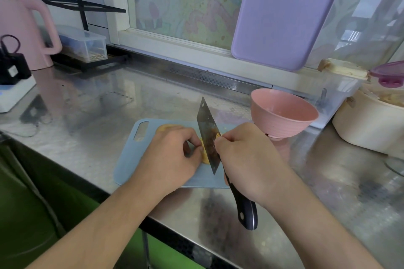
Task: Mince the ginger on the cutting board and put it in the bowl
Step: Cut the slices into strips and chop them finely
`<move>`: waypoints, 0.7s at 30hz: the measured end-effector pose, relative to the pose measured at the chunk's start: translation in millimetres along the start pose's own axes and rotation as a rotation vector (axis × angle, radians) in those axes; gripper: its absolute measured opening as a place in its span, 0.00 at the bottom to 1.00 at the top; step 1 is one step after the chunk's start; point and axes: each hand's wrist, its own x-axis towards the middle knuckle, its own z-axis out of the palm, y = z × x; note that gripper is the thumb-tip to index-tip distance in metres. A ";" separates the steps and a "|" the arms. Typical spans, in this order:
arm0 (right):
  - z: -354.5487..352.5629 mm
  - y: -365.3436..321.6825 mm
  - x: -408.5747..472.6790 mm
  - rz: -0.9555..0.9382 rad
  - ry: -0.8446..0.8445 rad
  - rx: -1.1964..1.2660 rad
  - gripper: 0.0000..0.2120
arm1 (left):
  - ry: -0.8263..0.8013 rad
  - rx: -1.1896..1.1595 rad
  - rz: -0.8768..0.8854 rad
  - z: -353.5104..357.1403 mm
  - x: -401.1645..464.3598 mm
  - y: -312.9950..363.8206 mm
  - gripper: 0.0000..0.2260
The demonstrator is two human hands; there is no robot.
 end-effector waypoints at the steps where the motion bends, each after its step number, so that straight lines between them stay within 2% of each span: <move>1: -0.7 -3.2 0.6 -0.018 -0.026 -0.034 0.14 | -0.001 0.001 -0.001 -0.1 -0.3 -0.1 0.07; 4: 1.8 -10.4 4.1 -0.032 -0.077 -0.089 0.10 | 0.003 0.005 0.000 -0.5 -0.8 1.0 0.08; 7: 8.4 -8.5 8.8 -0.025 -0.049 -0.079 0.10 | -0.006 0.003 -0.008 -1.3 -1.6 1.8 0.08; 14: 12.7 10.8 10.5 0.110 0.014 0.158 0.18 | -0.038 0.002 -0.046 -3.0 -4.4 6.7 0.06; 17: 7.7 11.5 5.7 0.115 0.007 0.183 0.21 | -0.039 0.009 -0.053 -3.6 -4.4 6.0 0.06; 21: -0.6 13.1 3.2 0.083 0.024 0.220 0.20 | -0.052 -0.012 -0.079 -4.3 -3.5 6.9 0.05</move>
